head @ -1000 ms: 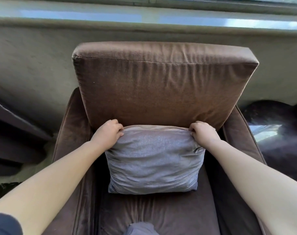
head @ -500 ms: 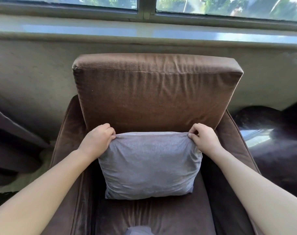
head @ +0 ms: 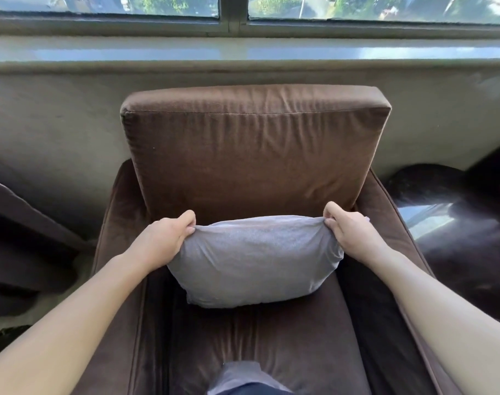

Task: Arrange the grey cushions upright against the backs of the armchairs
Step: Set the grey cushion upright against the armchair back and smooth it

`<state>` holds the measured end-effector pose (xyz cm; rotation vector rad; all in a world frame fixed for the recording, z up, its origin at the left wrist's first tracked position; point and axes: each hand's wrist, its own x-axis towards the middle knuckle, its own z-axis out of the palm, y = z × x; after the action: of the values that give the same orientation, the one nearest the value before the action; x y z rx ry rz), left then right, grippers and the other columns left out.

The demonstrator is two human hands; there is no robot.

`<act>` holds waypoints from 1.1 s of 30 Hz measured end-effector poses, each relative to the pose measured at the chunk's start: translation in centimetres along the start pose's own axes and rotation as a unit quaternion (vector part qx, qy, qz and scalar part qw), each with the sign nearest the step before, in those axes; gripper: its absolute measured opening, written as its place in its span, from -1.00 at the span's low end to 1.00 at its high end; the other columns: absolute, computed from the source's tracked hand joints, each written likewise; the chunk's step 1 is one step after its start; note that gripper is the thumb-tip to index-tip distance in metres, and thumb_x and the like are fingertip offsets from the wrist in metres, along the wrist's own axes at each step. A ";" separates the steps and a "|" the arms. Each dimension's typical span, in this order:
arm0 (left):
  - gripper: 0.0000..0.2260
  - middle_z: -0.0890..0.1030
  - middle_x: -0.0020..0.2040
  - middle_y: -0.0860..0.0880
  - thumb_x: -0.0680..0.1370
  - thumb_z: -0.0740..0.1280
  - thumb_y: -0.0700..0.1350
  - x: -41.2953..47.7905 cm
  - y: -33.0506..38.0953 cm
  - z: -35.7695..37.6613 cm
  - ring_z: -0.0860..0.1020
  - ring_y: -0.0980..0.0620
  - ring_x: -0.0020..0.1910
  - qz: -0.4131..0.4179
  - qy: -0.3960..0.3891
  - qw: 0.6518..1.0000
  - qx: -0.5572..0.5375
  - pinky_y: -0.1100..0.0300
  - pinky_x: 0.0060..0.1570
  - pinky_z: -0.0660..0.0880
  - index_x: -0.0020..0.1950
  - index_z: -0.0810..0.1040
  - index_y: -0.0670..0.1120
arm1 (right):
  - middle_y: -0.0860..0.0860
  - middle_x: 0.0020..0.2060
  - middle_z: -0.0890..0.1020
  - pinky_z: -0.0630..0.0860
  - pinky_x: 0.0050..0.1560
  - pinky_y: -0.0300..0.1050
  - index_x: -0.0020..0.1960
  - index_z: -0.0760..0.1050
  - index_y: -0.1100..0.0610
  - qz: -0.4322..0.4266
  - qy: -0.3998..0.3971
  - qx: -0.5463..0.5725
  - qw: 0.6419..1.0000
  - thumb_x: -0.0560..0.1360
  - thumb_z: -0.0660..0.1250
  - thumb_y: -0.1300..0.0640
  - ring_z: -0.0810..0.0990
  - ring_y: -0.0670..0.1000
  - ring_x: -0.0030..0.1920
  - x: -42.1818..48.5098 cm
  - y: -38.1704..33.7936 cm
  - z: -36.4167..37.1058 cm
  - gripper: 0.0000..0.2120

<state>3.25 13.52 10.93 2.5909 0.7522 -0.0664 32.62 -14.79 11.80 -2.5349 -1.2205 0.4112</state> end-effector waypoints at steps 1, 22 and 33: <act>-0.88 0.55 -0.30 0.00 0.66 0.14 0.00 0.0 0.1 -0.1 0.54 -0.10 -0.28 -0.002 0.000 1.000 -0.004 -0.02 -0.18 0.50 -0.08 0.31 0.06 | -0.01 -0.40 0.57 0.35 0.02 0.10 -0.09 0.28 -0.02 0.008 0.000 0.008 1.000 0.61 0.13 0.13 0.53 0.09 -0.26 -0.2 0.0 -0.1 -0.89; -0.85 0.56 -0.21 -0.05 0.61 0.20 0.00 7.9 -2.6 5.3 0.55 -0.15 -0.20 -0.111 -0.038 0.993 -0.014 -0.05 -0.12 0.54 -0.16 0.37 0.07 | 0.03 -0.27 0.57 0.29 -0.05 0.07 -0.13 0.31 -0.03 0.134 -0.019 -0.003 0.991 0.59 0.07 0.09 0.51 0.14 -0.24 8.0 1.9 7.6 -0.87; -0.92 0.63 -0.02 -0.04 0.59 0.28 -0.04 9.3 -1.6 3.2 0.57 -0.13 -0.02 -0.058 0.017 0.993 0.103 0.08 -0.17 0.38 -0.07 0.50 -0.01 | 0.01 -0.17 0.50 0.44 -0.13 -0.04 -0.15 0.53 0.04 0.049 0.018 -0.045 0.998 0.48 0.34 0.12 0.54 0.15 -0.04 10.4 1.7 4.7 -0.96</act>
<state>10.54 17.99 5.87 2.7448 0.9534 -0.1432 38.25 -6.91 5.51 -2.6750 -1.1284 0.3382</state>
